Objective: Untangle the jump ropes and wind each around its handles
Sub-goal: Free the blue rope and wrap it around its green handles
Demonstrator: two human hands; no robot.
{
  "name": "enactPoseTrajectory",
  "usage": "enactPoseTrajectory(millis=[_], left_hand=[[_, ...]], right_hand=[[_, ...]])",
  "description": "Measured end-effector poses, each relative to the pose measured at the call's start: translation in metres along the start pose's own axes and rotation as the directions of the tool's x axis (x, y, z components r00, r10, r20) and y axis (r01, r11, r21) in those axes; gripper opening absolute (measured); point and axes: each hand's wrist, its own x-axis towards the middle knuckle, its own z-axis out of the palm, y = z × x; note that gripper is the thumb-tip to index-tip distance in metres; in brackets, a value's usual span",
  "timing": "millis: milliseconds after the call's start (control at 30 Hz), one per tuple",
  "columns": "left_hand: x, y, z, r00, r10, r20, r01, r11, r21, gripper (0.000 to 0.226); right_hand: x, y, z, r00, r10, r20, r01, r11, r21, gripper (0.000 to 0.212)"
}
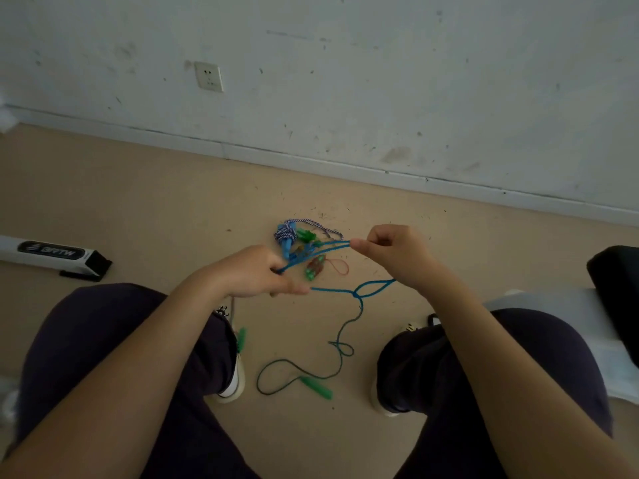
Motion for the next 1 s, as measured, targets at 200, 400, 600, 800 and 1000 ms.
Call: enactPoseTrajectory(millis=[200,400,600,800,1000], left_hand=[[0.001,0.005,0.001,0.952,0.041,-0.303,-0.163,0.907,-0.389,0.039],[-0.002,0.01,0.0,0.935,0.133,-0.329,-0.294,0.81,-0.508,0.023],[-0.001,0.005,0.002,0.972,0.143,-0.185,-0.22,0.832,-0.509,0.018],[0.004,-0.001,0.001,0.959,0.062,-0.276,-0.168,0.91,-0.378,0.022],[0.011,-0.001,0.008,0.948,0.1,-0.303,-0.223,0.886,-0.406,0.034]], right_hand=[[-0.001,-0.006,0.003,0.989,-0.008,0.148,0.007,1.0,0.006,0.02],[-0.008,-0.017,0.0,0.918,0.048,0.393,-0.01,0.995,-0.099,0.015],[-0.01,-0.01,-0.003,0.938,0.012,0.346,-0.082,0.979,0.188,0.004],[-0.007,-0.008,-0.001,0.974,-0.016,0.225,-0.077,0.913,0.4,0.018],[-0.007,-0.014,0.004,0.939,-0.105,0.328,-0.151,0.73,0.667,0.023]])
